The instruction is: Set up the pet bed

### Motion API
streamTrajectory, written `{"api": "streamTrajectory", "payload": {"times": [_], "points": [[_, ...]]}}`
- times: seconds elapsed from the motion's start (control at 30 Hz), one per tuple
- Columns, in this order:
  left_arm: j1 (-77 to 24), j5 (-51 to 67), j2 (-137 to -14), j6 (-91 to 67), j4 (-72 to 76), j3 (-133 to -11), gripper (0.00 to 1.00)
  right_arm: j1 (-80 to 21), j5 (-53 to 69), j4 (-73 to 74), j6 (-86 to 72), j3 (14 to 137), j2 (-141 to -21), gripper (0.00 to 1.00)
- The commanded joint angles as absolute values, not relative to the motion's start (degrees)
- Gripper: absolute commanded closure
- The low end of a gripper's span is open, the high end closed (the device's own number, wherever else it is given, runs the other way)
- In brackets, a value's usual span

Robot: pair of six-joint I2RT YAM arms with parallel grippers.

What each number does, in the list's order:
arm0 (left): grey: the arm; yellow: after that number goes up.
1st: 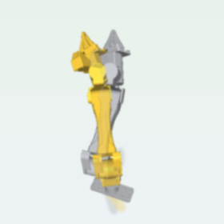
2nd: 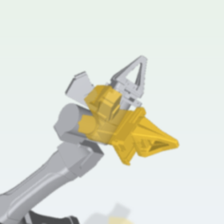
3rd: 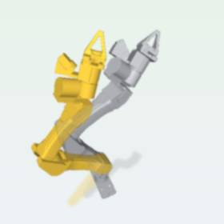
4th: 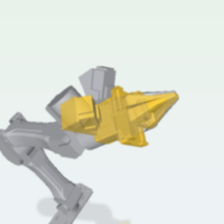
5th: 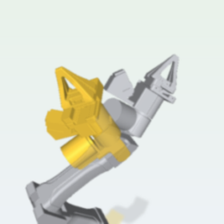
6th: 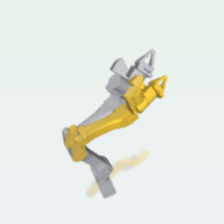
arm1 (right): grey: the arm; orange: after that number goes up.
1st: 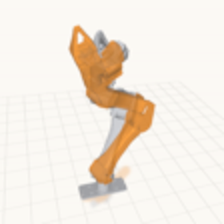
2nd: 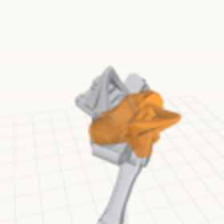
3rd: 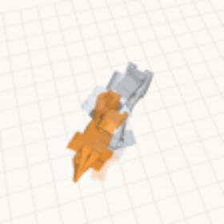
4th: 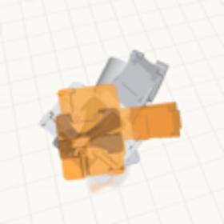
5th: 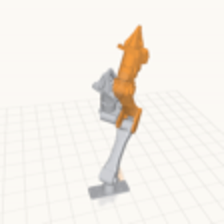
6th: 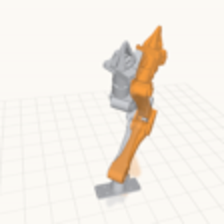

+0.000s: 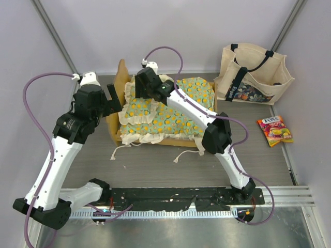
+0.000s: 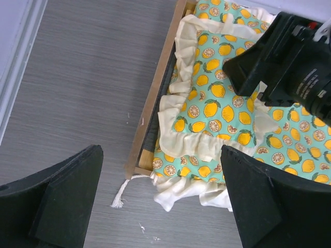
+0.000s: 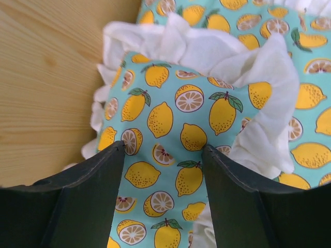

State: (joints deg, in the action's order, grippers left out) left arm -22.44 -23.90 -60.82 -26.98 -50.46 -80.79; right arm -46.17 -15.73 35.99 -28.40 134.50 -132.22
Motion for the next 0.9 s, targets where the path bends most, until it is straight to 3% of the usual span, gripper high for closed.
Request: {"api": "streamTrajectory", "payload": {"times": [0.0,0.03,0.13,0.2,0.47,0.87], "points": [[-21.97,-25.31,-59.77,-25.66,-50.19,-79.72,0.00,-47.20,-21.80,41.23,-26.46,136.68,-132.63,0.39],[-21.97,-25.14,-59.77,-25.66,-49.92,-79.37,0.00,-47.20,-21.71,40.87,-26.28,136.41,-132.63,0.47],[-21.80,-24.70,-59.77,-25.84,-49.57,-78.75,0.00,-47.55,-20.40,39.03,-25.23,134.84,-131.75,0.81],[-21.80,-24.61,-59.85,-25.84,-49.48,-78.58,0.00,-47.55,-19.69,36.49,-24.79,133.77,-129.91,0.94],[-21.36,-26.19,-58.19,-27.24,-49.13,-78.05,0.00,-45.53,-14.53,22.17,-31.37,122.09,-120.33,0.99],[-21.00,-26.45,-56.69,-27.33,-49.04,-77.34,0.00,-45.00,-9.32,19.60,-37.26,123.84,-126.29,0.99]]}}
